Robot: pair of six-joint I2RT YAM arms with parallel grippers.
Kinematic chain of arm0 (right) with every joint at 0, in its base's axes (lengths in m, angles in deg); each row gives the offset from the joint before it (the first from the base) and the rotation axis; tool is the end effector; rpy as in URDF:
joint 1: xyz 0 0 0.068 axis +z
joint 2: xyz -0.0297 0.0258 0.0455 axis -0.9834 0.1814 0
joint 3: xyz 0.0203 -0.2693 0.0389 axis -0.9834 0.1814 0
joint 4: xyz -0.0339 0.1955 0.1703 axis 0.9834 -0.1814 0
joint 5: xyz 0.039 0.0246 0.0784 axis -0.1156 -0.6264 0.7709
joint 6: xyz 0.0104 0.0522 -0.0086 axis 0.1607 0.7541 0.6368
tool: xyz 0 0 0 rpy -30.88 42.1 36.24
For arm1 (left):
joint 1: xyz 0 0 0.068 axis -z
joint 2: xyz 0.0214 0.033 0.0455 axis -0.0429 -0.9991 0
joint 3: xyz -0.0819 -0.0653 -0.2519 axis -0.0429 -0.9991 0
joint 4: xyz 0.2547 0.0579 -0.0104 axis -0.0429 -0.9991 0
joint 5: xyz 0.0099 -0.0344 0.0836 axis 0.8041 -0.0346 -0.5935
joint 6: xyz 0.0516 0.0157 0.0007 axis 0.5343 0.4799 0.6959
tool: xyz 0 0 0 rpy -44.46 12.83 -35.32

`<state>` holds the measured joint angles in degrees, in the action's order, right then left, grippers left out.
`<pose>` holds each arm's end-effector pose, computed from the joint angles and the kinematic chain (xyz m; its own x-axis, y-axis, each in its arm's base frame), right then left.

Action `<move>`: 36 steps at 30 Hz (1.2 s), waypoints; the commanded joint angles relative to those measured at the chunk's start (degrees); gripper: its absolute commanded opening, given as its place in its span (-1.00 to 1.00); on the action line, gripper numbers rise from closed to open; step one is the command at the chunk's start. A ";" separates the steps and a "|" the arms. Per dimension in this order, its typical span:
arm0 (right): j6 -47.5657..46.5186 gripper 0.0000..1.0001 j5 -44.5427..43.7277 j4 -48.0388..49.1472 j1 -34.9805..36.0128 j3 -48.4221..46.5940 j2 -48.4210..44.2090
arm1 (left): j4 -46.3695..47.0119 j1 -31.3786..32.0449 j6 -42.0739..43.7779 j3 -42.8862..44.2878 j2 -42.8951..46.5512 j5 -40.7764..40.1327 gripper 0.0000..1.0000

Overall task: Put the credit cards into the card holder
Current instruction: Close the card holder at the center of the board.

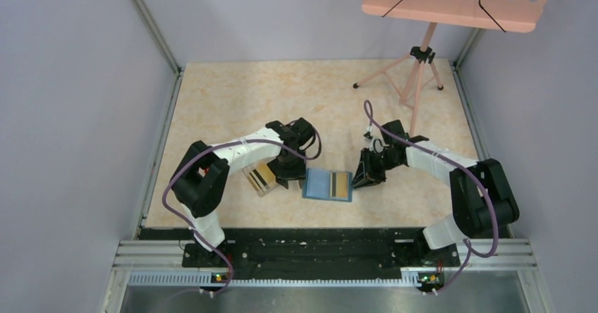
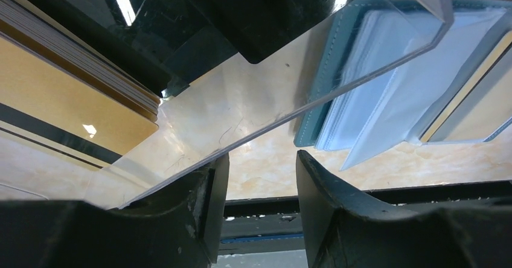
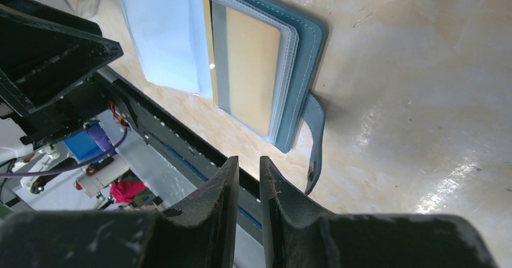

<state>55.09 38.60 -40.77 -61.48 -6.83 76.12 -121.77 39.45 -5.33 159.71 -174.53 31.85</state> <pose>0.2351 0.0994 0.1661 -0.9976 0.0210 -0.0666 -0.0282 0.7514 0.6592 0.2440 -0.2205 0.1885 -0.9974 -0.0218 -0.0691 -0.0145 0.9944 -0.1047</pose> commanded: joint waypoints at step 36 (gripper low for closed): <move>-0.62 -0.63 -2.54 4.95 3.39 -0.20 7.70 | 25.86 -1.53 -8.27 -6.30 -1.73 15.16 0.06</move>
<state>55.11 36.20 -37.12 -58.71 -6.74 83.20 -100.33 38.27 -12.28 155.25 -177.41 41.73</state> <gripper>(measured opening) 0.188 0.544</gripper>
